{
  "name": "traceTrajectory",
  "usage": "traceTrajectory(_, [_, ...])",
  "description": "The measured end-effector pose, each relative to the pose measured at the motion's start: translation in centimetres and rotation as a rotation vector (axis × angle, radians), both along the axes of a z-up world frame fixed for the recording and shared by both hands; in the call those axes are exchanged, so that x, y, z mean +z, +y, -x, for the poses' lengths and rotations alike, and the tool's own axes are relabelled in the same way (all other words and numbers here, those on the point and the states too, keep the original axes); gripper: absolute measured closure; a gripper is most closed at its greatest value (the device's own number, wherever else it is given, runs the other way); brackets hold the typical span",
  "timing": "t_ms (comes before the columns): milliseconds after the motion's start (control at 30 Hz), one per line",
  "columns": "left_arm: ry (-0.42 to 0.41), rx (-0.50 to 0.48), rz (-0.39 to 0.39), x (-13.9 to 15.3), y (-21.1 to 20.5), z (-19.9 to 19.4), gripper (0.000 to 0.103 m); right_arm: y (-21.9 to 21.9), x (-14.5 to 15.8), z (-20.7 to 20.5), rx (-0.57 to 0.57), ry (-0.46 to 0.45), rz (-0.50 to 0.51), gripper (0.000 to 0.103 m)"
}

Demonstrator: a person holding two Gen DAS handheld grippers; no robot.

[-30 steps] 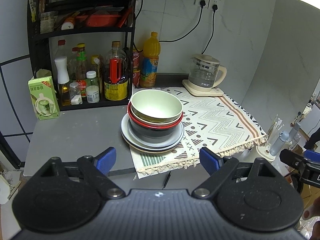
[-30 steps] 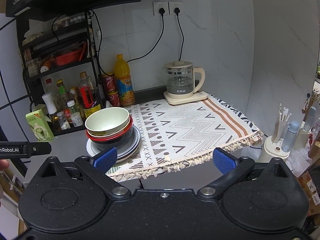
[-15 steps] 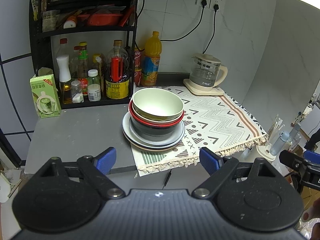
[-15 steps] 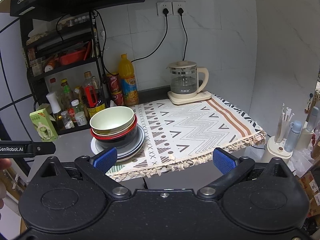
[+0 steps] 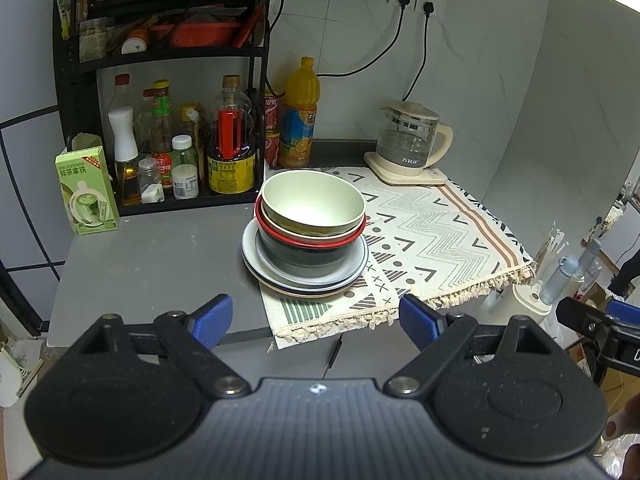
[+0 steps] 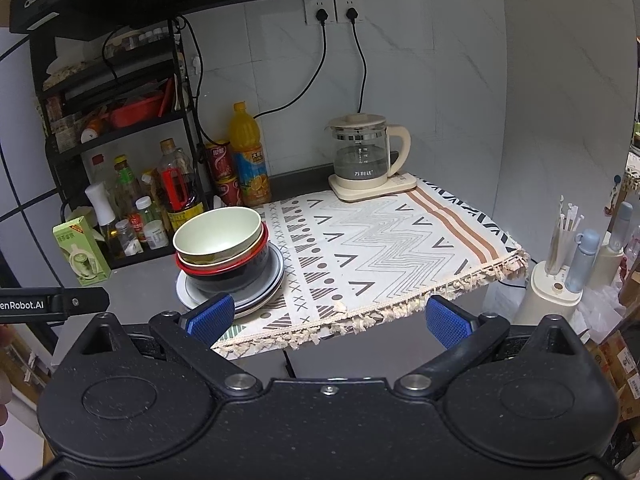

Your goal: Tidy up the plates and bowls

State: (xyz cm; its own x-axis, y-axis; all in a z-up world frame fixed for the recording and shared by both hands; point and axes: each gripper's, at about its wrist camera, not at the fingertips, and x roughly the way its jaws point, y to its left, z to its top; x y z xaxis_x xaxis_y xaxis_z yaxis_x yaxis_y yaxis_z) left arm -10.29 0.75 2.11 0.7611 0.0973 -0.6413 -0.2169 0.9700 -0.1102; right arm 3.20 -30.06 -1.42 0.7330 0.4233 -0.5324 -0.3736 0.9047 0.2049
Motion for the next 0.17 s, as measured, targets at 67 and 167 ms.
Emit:
traceTrajectory(67, [-0.002, -0.002, 0.001, 0.08, -0.10, 0.00, 0.014, -0.11, -0.09, 0.05, -0.004, -0.002, -0.008, 0.000])
traceTrajectory(167, [-0.002, -0.004, -0.001, 0.14, -0.27, -0.05, 0.014, -0.26, -0.18, -0.01, -0.016, -0.002, -0.005, 0.000])
